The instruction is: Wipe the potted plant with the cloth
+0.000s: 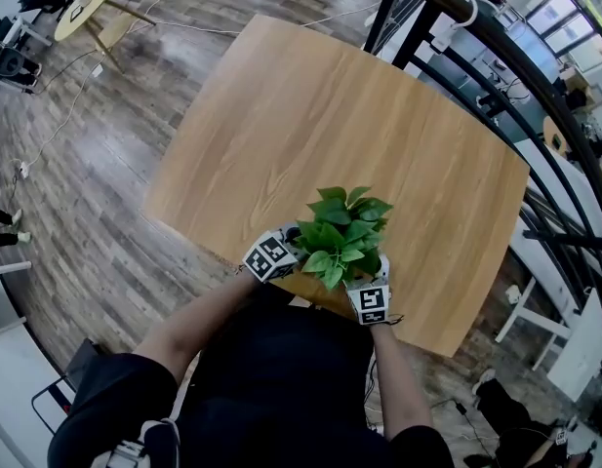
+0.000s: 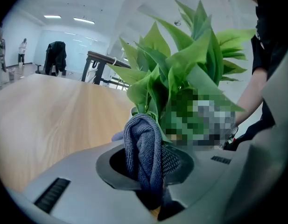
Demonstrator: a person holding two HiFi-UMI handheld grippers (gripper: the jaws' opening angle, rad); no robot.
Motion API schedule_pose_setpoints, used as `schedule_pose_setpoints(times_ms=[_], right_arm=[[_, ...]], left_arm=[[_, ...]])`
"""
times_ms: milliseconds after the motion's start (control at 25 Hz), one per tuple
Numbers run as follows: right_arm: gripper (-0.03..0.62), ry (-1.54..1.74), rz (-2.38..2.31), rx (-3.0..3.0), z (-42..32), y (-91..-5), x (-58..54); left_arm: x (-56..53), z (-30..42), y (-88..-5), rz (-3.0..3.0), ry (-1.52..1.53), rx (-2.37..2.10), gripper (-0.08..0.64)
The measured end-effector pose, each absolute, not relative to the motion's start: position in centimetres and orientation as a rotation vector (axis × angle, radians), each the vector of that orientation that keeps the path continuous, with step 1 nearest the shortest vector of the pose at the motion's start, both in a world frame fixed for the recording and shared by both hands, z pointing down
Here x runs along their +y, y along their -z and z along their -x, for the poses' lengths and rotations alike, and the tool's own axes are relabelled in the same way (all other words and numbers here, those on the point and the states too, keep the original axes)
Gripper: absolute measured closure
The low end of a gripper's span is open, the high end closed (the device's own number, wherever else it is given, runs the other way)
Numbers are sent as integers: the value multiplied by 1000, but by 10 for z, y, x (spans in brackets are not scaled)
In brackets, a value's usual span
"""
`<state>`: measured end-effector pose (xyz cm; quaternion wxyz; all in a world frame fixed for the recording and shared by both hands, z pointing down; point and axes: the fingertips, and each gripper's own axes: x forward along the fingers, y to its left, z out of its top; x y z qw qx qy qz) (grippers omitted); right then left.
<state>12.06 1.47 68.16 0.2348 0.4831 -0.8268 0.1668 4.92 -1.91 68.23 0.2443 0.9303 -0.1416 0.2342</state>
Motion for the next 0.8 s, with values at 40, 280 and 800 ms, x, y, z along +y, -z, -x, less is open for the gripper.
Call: schedule_pose_setpoints(times_ms=[40,280,800], right_arm=[[199,-450,-1328,-2269,-124,-681,10],[199,-361,-1139,-2326,-115,-682,-11],[199,-396,-1256,-2298,-114,-678,-13]], left_arm=[[-20,-49,-682,-2544,-642,-389,471],[-15,-57,-681,-2585,-684,-354,471],[8,-62,-683,-2493,-603,-355,471]])
